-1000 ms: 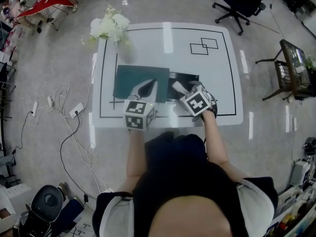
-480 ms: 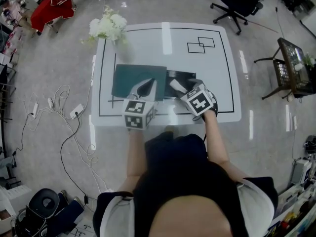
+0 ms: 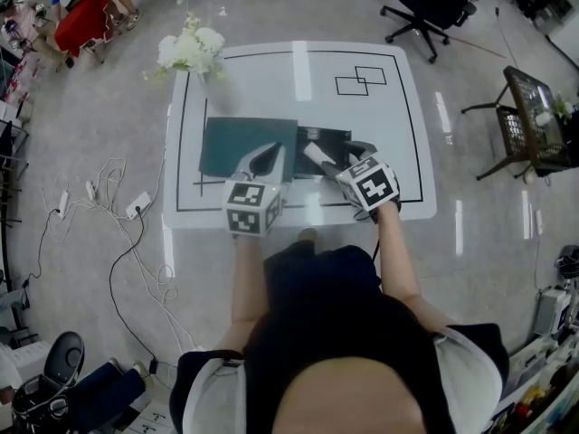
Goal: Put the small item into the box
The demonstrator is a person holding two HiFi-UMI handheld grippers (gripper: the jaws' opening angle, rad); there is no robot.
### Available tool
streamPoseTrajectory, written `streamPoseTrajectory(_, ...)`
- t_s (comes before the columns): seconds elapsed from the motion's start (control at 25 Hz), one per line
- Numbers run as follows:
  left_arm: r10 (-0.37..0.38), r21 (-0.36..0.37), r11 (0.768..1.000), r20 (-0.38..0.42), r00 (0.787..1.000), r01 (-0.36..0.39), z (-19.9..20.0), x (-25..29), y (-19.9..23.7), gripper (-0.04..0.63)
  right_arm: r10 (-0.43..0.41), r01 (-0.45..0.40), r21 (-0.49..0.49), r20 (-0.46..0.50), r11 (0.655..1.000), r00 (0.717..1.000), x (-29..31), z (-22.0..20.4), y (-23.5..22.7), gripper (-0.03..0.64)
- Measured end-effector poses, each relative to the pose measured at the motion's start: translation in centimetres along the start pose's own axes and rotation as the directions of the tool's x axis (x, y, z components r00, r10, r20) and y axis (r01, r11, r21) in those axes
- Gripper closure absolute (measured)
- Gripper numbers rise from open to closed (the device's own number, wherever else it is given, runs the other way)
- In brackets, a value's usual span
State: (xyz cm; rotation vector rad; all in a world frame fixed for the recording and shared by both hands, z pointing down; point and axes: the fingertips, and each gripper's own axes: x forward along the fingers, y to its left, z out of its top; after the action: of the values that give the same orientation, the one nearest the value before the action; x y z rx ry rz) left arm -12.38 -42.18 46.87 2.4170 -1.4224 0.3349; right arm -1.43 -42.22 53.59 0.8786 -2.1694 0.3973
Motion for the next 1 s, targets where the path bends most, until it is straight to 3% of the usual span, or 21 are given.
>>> streamPoseTrajectory(0.28,0.01,-0.004,1.0,0.02,1.0,-0.01,0.9,-0.2,-0.4,0.586,0.009,-0.014,0.046,0.093,0.999,0.996,-2.3,1.6,-0.3,0.342)
streamPoseTrajectory(0.6,0.024,-0.009,1.0,0.027,0.999,-0.024,1.0,-0.3,-0.2,0.586,0.023,-0.052,0.113,0.245,0.992,0.969,-5.4,4.5,-0.5,0.342)
streamPoseTrajectory(0.84,0.022,-0.007,1.0,0.027,0.999,-0.022,1.1,-0.3,-0.3,0.586,0.038,-0.114,0.186,0.371,0.976,0.928,-7.6,6.4,-0.8,0.345)
streamPoseTrajectory(1.0,0.019,-0.002,1.0,0.03,0.999,-0.019,1.3,-0.2,-0.2,0.586,-0.001,-0.138,0.266,0.462,0.954,0.887,-9.0,7.4,-2.1,0.365)
